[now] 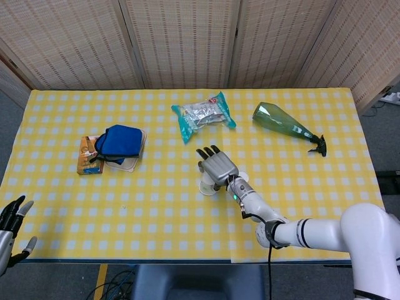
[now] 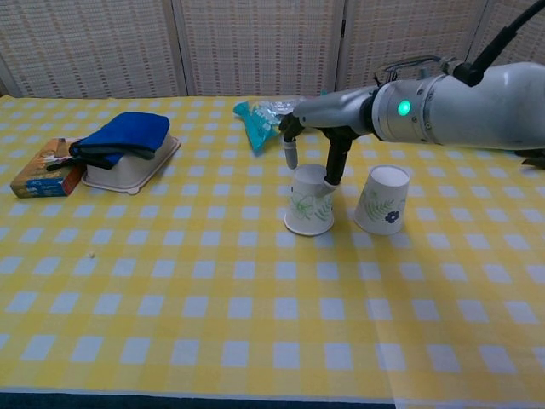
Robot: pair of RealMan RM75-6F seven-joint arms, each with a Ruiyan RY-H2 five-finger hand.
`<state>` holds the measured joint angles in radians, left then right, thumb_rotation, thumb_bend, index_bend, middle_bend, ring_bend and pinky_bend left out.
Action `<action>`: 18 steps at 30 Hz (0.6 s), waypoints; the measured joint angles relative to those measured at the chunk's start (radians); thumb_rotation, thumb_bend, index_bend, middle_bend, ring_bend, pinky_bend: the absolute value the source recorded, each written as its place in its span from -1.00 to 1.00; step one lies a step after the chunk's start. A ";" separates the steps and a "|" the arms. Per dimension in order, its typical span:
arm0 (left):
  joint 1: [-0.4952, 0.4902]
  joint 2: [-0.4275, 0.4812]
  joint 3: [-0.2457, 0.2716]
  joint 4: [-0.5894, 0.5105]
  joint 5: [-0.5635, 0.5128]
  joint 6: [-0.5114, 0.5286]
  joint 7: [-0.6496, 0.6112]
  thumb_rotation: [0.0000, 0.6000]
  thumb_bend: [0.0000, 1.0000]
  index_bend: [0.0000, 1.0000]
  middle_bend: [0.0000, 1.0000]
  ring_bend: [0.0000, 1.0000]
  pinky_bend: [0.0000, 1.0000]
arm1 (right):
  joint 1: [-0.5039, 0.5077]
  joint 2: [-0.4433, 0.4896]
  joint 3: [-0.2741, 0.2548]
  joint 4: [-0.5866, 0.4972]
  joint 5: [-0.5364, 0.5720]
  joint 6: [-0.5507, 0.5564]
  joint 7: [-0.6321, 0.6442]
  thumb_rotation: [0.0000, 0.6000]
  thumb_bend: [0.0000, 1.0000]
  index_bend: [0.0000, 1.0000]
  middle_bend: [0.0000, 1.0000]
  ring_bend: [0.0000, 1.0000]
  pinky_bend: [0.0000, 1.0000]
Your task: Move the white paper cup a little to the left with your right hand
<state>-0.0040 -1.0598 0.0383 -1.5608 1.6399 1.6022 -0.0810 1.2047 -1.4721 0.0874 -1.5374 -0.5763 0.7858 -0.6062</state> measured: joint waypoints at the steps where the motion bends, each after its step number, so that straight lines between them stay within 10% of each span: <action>1: 0.001 0.000 0.000 0.000 0.003 0.003 0.001 1.00 -0.24 -1.00 -1.00 -0.91 -0.42 | 0.002 0.004 0.000 -0.007 0.006 0.002 -0.003 1.00 -0.66 -0.64 -1.00 -1.00 -1.00; 10: 0.006 -0.004 0.003 -0.002 0.015 0.013 0.012 1.00 -0.24 -1.00 -1.00 -0.91 -0.42 | 0.002 0.072 0.002 -0.098 0.027 0.023 -0.004 1.00 -0.70 -0.89 -1.00 -1.00 -1.00; 18: -0.004 -0.022 0.014 -0.016 0.025 -0.023 0.077 1.00 -0.24 -1.00 -1.00 -0.91 -0.42 | -0.105 0.311 -0.007 -0.384 -0.093 0.145 0.062 1.00 -0.74 -0.90 -1.00 -1.00 -1.00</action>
<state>-0.0077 -1.0817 0.0524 -1.5766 1.6647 1.5793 -0.0036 1.0997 -1.1608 0.0806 -1.9213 -0.6693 0.9306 -0.5446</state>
